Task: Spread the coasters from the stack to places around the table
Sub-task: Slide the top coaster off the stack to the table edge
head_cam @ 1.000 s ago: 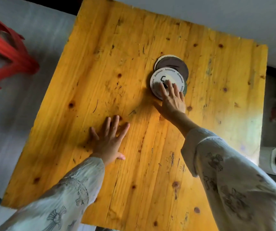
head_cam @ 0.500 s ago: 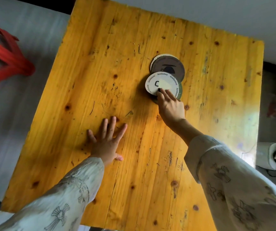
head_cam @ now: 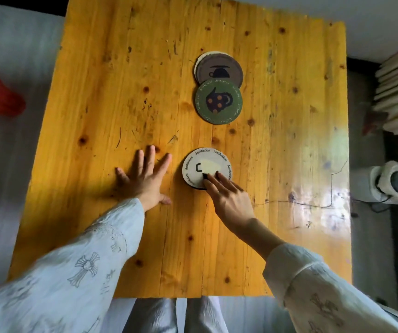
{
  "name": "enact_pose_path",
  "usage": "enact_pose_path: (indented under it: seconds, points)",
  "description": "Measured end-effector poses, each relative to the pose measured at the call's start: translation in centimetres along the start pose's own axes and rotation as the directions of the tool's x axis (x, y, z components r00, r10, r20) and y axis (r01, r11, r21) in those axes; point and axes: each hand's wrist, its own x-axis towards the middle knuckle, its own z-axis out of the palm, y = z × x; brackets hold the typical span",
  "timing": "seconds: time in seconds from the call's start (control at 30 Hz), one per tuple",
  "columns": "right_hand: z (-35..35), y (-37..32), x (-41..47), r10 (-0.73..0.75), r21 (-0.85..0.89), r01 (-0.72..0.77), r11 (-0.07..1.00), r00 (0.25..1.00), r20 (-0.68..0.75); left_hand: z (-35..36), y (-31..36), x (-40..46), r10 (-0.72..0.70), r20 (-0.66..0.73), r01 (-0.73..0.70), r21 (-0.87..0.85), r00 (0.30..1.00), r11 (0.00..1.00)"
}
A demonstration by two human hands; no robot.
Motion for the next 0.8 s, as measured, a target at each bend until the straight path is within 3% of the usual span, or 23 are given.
enact_pose_path:
  seconds: [0.27,0.43,0.5,0.63,0.8]
  points:
    - [1.6,-3.0,-4.4,0.027,-0.011,-0.026,1.000,0.995,0.091,1.0,-0.5,-0.2,0.035,-0.125,-0.032,0.025,0.992,0.999]
    - [1.4,-1.5,-0.9,0.127,0.162,-0.132,0.978,0.991,0.041,2.1,-0.3,-1.0,0.048,-0.219,-0.051,-0.006,0.974,0.999]
    - [1.1,-0.8,1.1,0.175,0.141,-0.180,0.973,0.983,0.048,2.4,-0.1,-1.4,0.051,-0.235,-0.056,-0.014,0.971,0.998]
    - [0.7,-0.2,4.1,0.160,0.107,-0.187,0.976,0.962,0.222,4.0,-0.1,-3.3,0.102,-0.320,-0.124,-0.049,0.942,0.991]
    - [0.6,-0.3,4.0,0.136,0.071,-0.153,0.986,0.969,0.205,6.6,1.0,-6.3,0.138,-0.367,-0.181,-0.084,0.920,0.980]
